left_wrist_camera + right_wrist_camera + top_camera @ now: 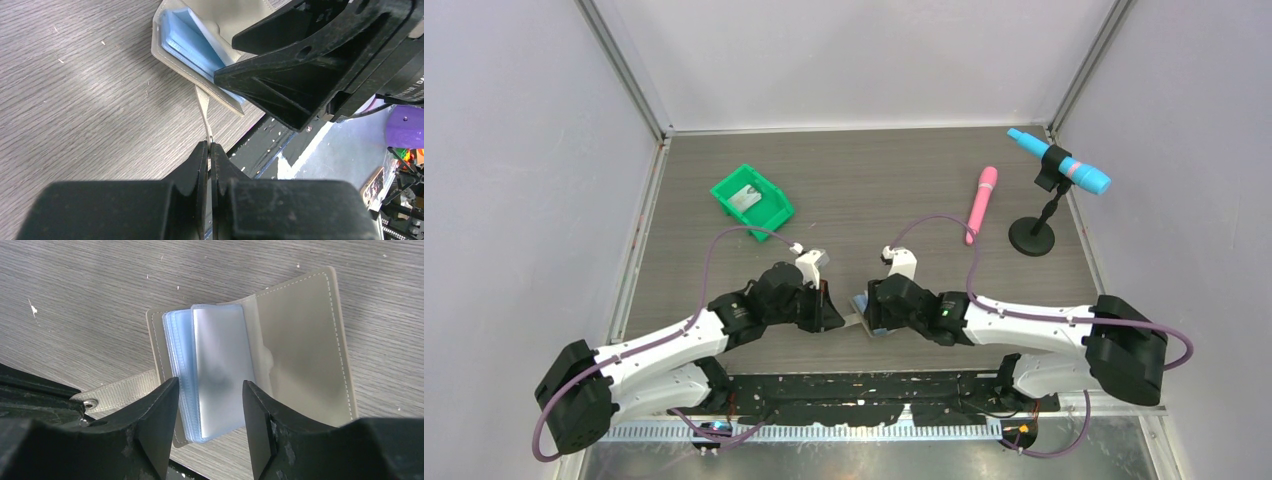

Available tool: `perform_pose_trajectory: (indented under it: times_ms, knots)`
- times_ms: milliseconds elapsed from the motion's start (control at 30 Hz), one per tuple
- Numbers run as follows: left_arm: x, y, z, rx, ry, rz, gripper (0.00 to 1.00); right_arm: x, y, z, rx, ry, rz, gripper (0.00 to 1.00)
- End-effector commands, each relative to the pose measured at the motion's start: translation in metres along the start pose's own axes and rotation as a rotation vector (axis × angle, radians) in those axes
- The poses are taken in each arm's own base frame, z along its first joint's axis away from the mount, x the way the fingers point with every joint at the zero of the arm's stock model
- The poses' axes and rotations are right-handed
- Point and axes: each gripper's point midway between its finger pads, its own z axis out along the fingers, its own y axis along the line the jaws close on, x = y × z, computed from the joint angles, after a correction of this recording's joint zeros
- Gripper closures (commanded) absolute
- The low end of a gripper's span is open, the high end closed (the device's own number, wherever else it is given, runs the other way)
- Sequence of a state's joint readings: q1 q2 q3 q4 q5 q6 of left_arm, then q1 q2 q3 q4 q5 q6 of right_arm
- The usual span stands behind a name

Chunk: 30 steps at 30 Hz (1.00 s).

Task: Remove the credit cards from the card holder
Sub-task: Remove the credit card from the card holder.

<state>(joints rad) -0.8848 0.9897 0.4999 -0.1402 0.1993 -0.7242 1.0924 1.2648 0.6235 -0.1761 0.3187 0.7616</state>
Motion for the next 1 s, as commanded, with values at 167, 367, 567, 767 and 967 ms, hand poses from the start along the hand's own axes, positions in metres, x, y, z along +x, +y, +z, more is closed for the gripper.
perform_pose_trajectory:
  times_ms: [167, 367, 567, 767, 967]
  knots:
    - [-0.005, 0.004, -0.002, -0.007, -0.037, 0.028, 1.0, -0.008, -0.008, -0.008, 0.026, -0.045, -0.006, 0.43]
    - [-0.005, 0.004, -0.002, -0.011, -0.036, 0.032, 1.0, -0.003, -0.009, -0.005, 0.033, -0.026, -0.013, 0.42]
    - [-0.004, 0.008, -0.002, -0.029, -0.033, 0.041, 1.0, -0.01, -0.002, -0.01, -0.001, -0.04, -0.004, 0.42]
    - [-0.004, 0.009, -0.002, -0.033, -0.03, 0.044, 1.0, -0.013, 0.003, -0.011, -0.031, -0.053, -0.01, 0.48]
    - [-0.004, 0.009, -0.001, -0.032, -0.031, 0.045, 1.0, -0.003, 0.003, -0.002, -0.029, -0.019, -0.012, 0.46]
